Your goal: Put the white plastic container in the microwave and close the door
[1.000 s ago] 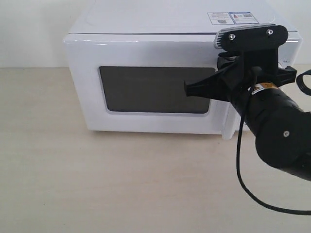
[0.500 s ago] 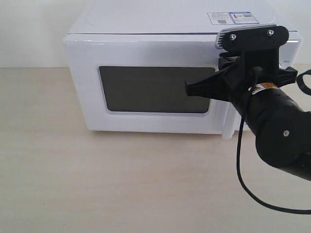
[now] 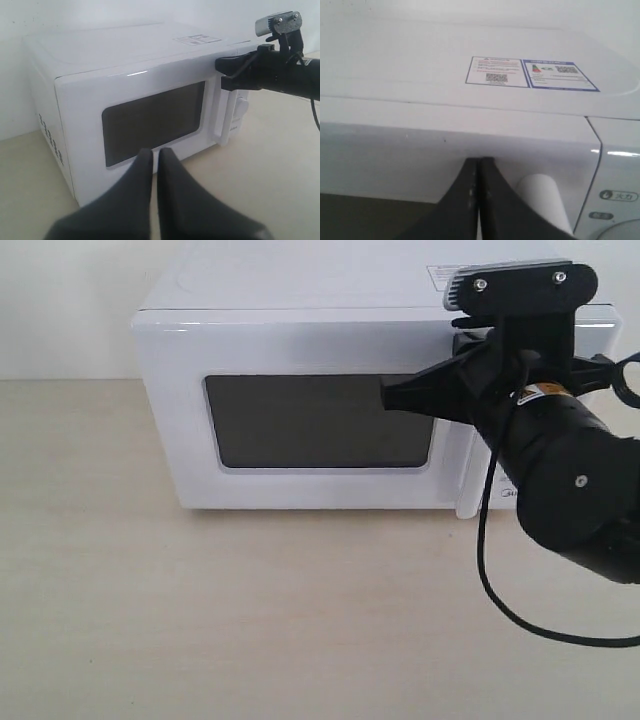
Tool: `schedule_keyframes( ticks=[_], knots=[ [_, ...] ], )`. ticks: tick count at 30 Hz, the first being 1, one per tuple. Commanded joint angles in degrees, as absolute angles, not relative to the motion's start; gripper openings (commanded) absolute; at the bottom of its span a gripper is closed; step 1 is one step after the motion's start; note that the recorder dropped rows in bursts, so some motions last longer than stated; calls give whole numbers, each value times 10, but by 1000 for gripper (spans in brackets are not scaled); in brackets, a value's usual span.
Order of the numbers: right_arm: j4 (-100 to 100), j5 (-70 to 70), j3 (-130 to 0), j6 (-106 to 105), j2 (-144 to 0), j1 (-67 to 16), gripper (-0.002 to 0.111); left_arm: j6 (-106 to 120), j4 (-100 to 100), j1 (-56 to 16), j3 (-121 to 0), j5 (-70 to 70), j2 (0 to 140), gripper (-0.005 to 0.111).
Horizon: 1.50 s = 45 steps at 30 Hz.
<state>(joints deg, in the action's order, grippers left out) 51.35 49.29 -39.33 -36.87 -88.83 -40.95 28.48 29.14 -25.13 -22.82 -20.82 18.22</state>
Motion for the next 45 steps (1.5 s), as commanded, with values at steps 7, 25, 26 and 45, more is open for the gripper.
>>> schedule_keyframes(
  ticks=[7, 25, 26, 45],
  knots=[
    [533, 436, -391, -381, -885, -407, 0, 278, 266, -252, -226, -214, 181, 4],
    [631, 572, -185, -382, -758, -611, 0, 278, 246, -252, -226, -231, 181, 4],
    [634, 572, -184, -382, -758, -611, 0, 278, 246, -252, -226, -231, 181, 4],
    [637, 572, -184, -374, -758, -611, 0, 278, 246, -252, -226, -231, 181, 4]
  ],
)
